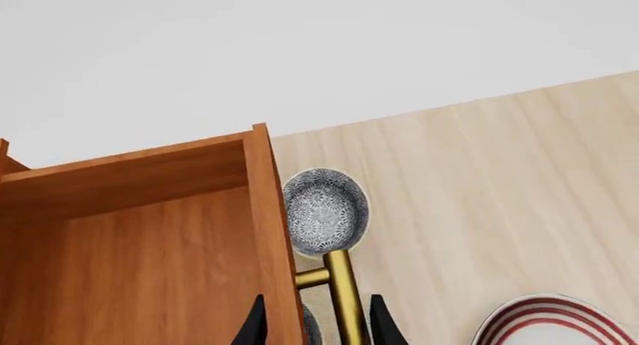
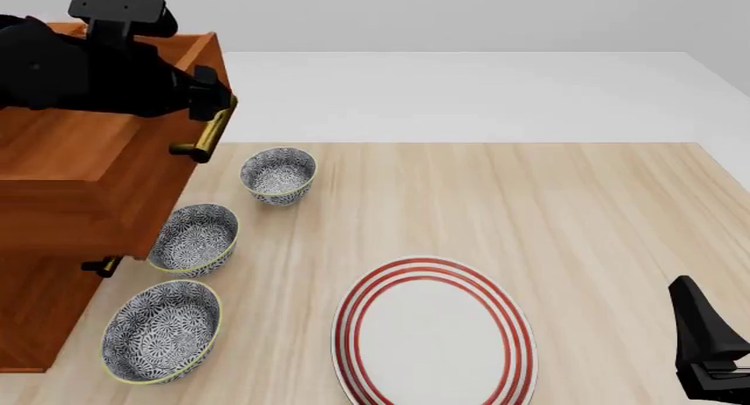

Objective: Open the top drawer of the cabinet.

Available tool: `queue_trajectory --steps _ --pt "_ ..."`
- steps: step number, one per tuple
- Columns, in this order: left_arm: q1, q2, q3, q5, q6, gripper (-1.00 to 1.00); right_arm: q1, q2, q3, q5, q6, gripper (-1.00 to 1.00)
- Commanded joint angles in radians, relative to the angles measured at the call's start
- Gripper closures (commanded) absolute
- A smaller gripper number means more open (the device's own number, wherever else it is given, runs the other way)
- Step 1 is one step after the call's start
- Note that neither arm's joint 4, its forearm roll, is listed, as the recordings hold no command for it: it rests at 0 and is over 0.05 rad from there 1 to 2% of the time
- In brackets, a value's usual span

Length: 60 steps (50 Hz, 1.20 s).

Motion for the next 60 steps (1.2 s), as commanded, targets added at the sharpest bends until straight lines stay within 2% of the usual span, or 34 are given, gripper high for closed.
queue_trajectory --steps 1,60 --pt "-0.036 0.1 0.077 0.002 0.069 -1.0 0.0 0.0 0.0 0.0 0.0 -1.0" --pt "-0.127 0.077 0.115 -0.018 0.014 -1.0 0.0 0.0 0.0 0.0 0.0 -1.0"
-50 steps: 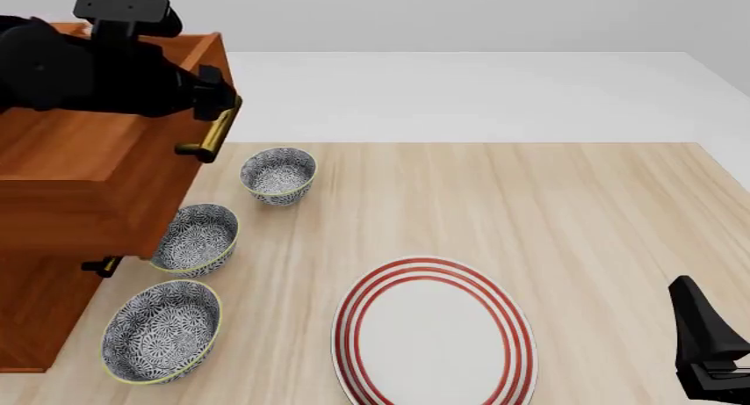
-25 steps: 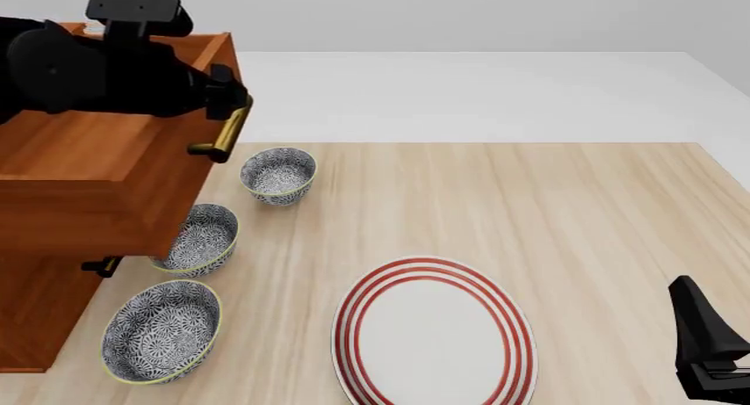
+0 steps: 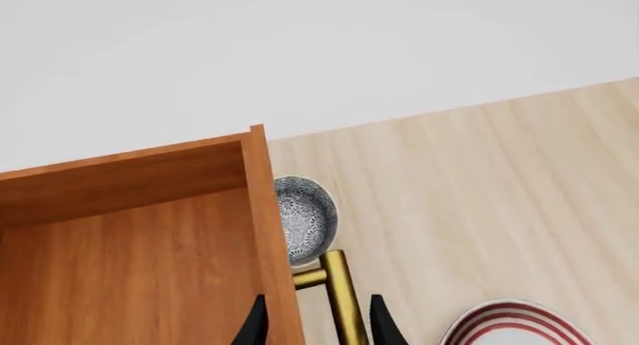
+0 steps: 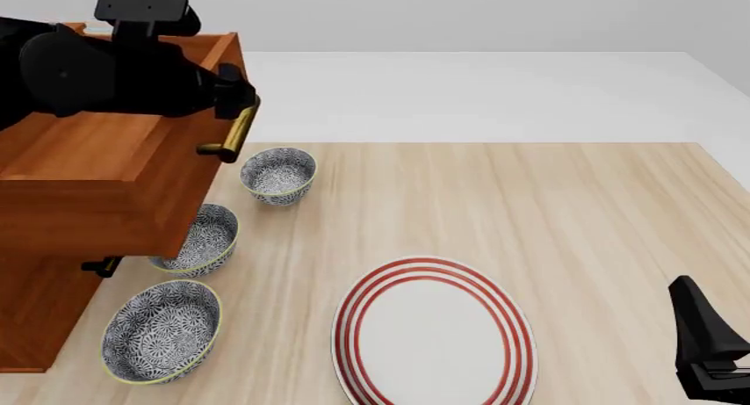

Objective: Open the top drawer of the cabinet.

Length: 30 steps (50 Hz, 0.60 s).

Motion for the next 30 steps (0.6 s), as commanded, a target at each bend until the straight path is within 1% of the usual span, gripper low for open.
queue_trajectory --steps 1,15,30 --pt "-0.052 0.064 0.12 0.015 0.115 -1.0 0.0 0.0 0.0 0.0 0.0 -1.0" --pt "-0.08 0.059 0.134 0.001 0.102 -1.0 0.0 0.0 0.0 0.0 0.0 -1.0" --pt "-0.084 0.045 0.131 0.009 0.103 -1.0 0.0 0.0 0.0 0.0 0.0 -1.0"
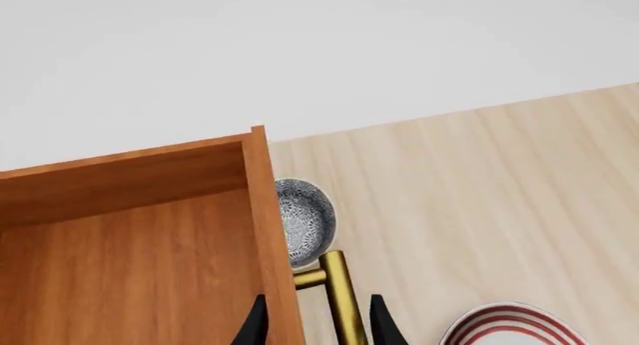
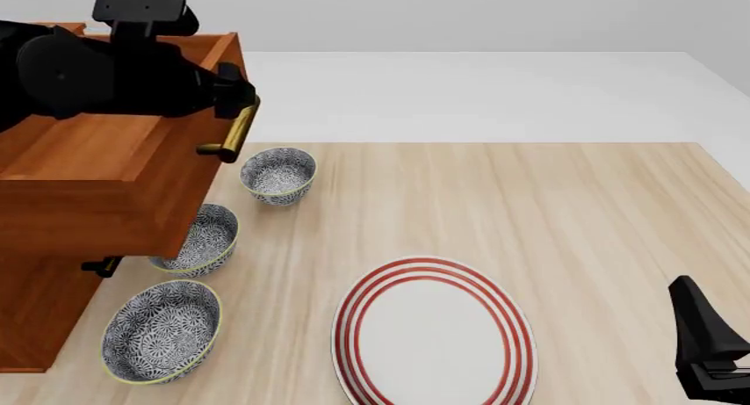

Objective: Open the top drawer of the cabinet.

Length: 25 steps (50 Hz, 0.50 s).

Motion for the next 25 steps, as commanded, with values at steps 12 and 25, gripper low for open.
queue_trajectory --steps 12,25 --pt "-0.076 0.027 0.096 0.046 0.106 -1.0 0.0 0.0 0.0 0.0 0.0 -1.0" --pt "-0.076 0.013 0.076 0.061 0.106 -1.0 0.0 0.0 0.0 0.0 0.0 -1.0"
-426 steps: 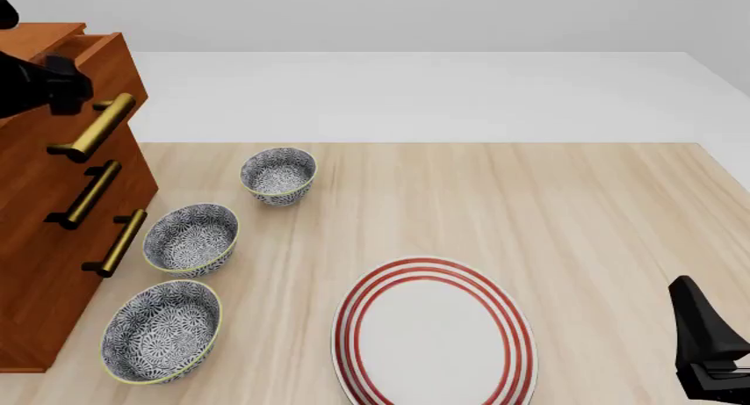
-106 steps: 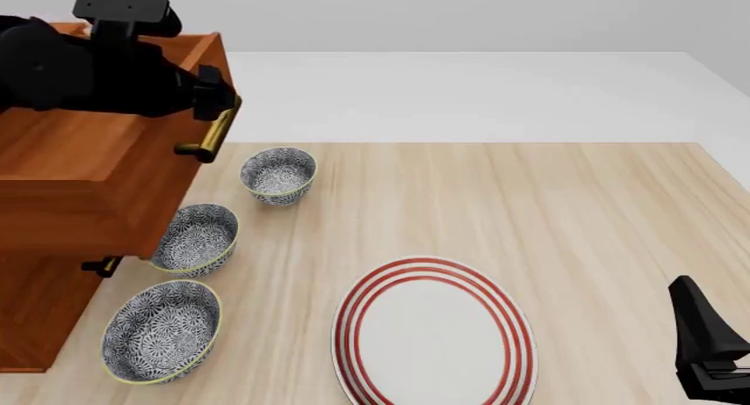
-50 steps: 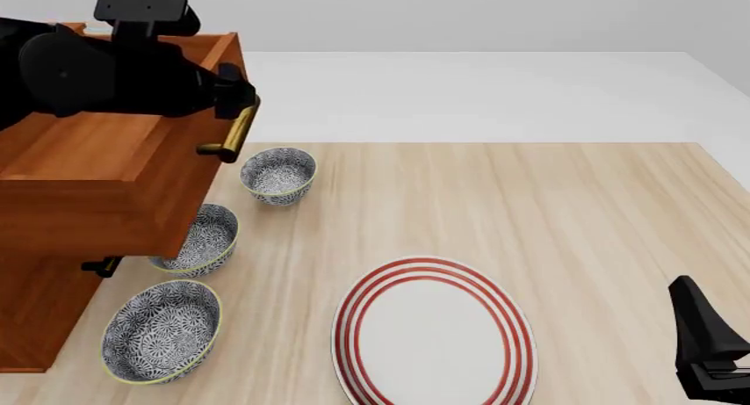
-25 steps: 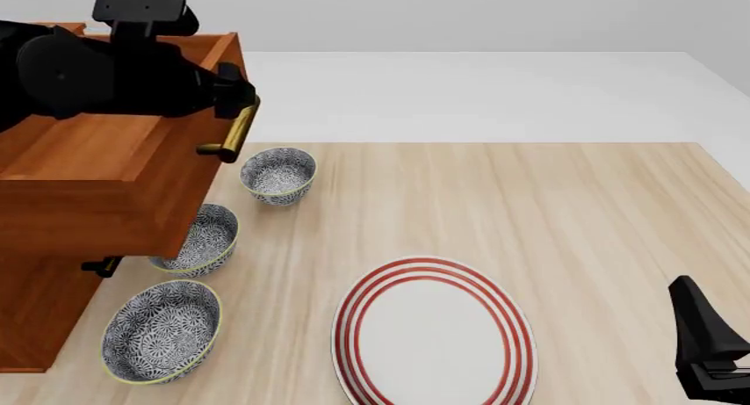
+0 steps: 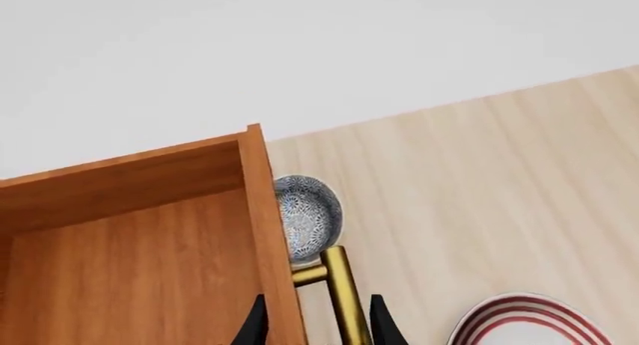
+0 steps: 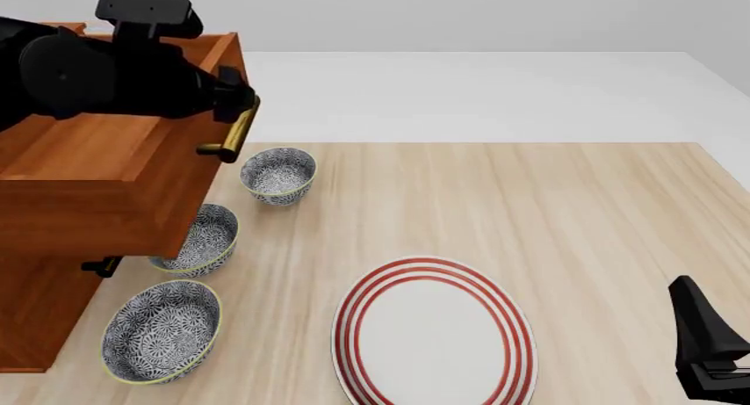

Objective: Open the top drawer of the cabinet.

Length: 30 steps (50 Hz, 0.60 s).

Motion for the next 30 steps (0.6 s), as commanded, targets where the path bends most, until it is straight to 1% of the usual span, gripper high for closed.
queue_trajectory --steps 1,30 --pt "-0.065 0.011 0.082 0.037 0.106 -1.0 0.0 0.0 0.0 0.0 0.0 -1.0" --pt "-0.074 -0.046 -0.007 0.095 0.099 -1.0 0.0 0.0 0.0 0.0 0.0 -1.0"
